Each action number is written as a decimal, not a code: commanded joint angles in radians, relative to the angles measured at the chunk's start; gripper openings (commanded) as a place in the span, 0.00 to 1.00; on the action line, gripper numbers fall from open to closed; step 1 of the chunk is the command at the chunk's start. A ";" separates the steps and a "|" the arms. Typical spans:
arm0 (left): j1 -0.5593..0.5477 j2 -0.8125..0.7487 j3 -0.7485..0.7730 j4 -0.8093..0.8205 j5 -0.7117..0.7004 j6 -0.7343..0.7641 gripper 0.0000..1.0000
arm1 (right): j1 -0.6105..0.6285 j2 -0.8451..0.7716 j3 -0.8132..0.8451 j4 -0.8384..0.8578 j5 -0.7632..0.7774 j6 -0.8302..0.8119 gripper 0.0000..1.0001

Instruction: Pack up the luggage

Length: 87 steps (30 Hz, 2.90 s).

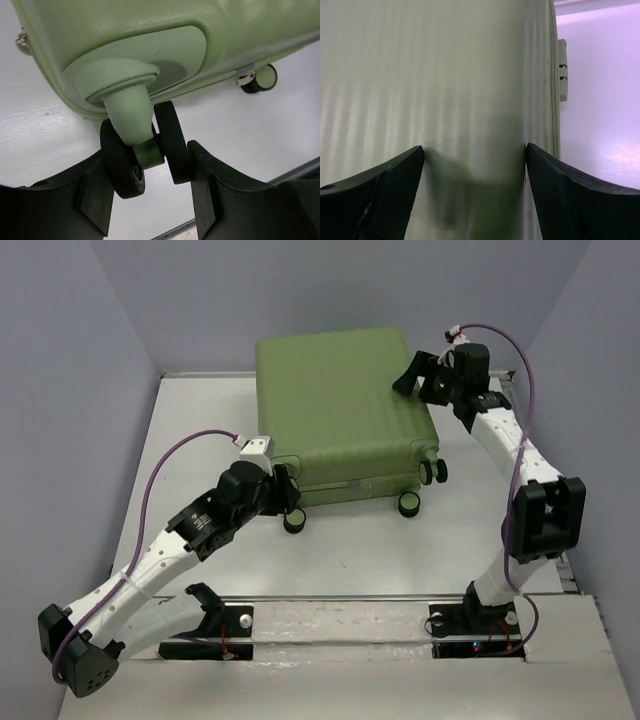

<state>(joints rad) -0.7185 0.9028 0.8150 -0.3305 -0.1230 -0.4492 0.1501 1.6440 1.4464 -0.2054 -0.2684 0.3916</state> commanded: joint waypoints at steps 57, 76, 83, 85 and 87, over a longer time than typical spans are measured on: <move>-0.190 -0.068 -0.086 0.653 0.279 -0.325 0.06 | 0.407 -0.586 -0.999 0.597 0.374 -0.131 0.47; -0.190 -0.047 -0.067 0.653 0.306 -0.329 0.06 | 0.382 -0.397 -0.952 0.794 0.250 -0.208 0.12; -0.190 0.007 0.053 0.650 0.309 -0.307 0.06 | 0.452 -0.521 -1.023 0.822 0.161 -0.100 0.07; -0.190 0.028 0.088 0.651 0.307 -0.299 0.06 | 0.521 -0.536 -1.020 0.813 0.167 -0.051 0.07; -0.190 0.064 0.140 0.654 0.304 -0.293 0.06 | 0.665 -0.538 -1.014 0.814 0.202 -0.016 0.07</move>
<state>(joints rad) -0.8780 0.9611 0.7429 -0.0437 0.0677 -0.8772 0.6147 1.1496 0.4107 0.4801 0.0013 0.2836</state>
